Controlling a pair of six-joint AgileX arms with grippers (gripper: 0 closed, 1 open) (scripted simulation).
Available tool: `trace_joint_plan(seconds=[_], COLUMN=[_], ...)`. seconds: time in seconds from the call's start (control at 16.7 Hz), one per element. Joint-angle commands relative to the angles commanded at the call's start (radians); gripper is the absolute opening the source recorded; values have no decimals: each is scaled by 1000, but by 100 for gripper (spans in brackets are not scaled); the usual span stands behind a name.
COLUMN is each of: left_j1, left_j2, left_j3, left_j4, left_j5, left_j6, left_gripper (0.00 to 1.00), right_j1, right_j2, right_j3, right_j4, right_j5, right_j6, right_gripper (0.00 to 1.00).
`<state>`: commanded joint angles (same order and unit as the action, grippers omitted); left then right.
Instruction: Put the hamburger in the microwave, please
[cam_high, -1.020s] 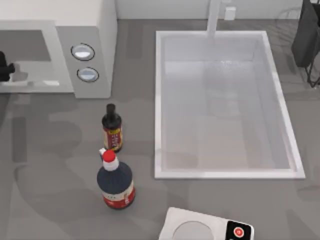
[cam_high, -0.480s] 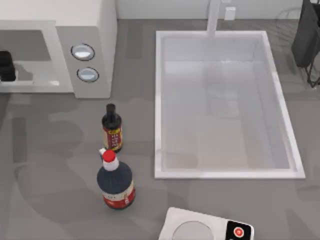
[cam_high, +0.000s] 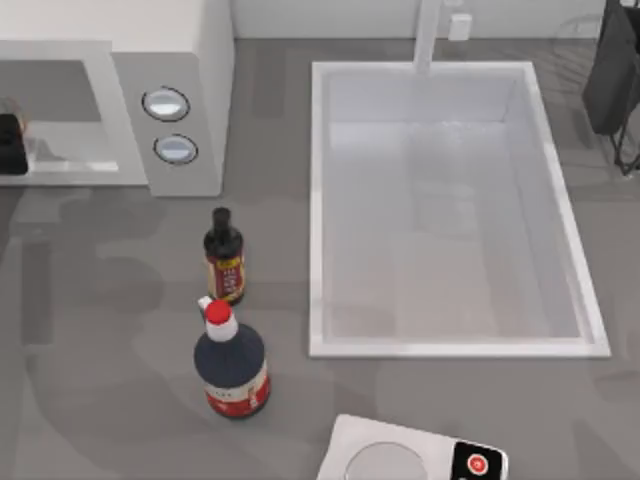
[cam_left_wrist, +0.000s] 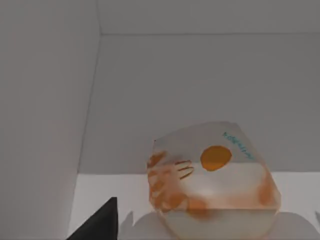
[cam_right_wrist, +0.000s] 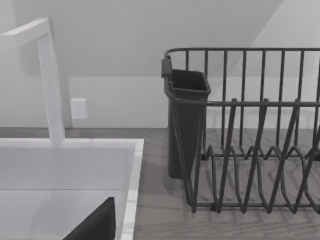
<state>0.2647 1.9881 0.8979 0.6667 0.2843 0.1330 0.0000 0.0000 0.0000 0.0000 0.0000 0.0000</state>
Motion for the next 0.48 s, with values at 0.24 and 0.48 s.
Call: trace_joint_plan(seconds=[0.24, 0.48], left_j1=[81, 183], left_j2=[-162, -376], left_j3=[-231, -516], left_j4=[28, 65], left_j5=[75, 155], left_j6=[38, 79], left_gripper=[100, 100], right_j1=[0, 0], right_j2=[0, 0], right_j3=[0, 0], right_j4=[0, 0], right_j5=[0, 0], right_j6=[0, 0], right_gripper=[100, 100])
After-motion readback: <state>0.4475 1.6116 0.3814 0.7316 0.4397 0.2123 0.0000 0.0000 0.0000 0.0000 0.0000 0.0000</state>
